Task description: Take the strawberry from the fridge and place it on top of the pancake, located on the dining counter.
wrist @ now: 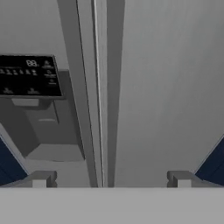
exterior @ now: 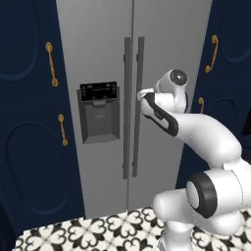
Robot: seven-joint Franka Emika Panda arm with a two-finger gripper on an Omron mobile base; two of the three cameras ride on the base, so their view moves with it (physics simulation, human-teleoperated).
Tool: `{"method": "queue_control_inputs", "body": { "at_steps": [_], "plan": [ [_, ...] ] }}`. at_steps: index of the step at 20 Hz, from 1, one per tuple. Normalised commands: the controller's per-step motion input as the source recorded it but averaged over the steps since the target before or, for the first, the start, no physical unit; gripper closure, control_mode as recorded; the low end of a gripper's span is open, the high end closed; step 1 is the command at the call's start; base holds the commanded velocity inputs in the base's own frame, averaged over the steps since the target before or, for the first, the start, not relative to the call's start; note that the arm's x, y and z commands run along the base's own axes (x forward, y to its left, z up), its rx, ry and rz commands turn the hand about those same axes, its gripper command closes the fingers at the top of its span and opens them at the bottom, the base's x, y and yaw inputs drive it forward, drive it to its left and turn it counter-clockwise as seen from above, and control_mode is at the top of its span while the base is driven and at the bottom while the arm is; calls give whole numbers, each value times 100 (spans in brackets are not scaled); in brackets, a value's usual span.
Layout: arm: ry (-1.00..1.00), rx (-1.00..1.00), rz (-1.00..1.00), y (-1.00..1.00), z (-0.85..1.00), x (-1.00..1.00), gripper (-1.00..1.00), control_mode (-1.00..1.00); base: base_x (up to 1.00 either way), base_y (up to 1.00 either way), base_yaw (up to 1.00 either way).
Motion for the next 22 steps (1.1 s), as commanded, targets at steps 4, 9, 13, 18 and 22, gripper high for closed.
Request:
{"method": "queue_control_inputs", "body": {
  "at_steps": [4, 9, 13, 18, 22],
  "plan": [
    [3, 13, 0, -12, 0, 33, -100, -100, 0, 0, 0],
    [-5, 2, 0, 8, 0, 36, -100, -100, 0, 0, 0],
    [-1, 0, 0, -3, 0, 62, -100, -100, 0, 0, 0],
    [-1, 0, 0, 0, -6, 55, -100, -100, 0, 0, 0],
    [-3, 0, 0, -4, -6, 59, -100, -100, 0, 0, 0]
  ]
}}
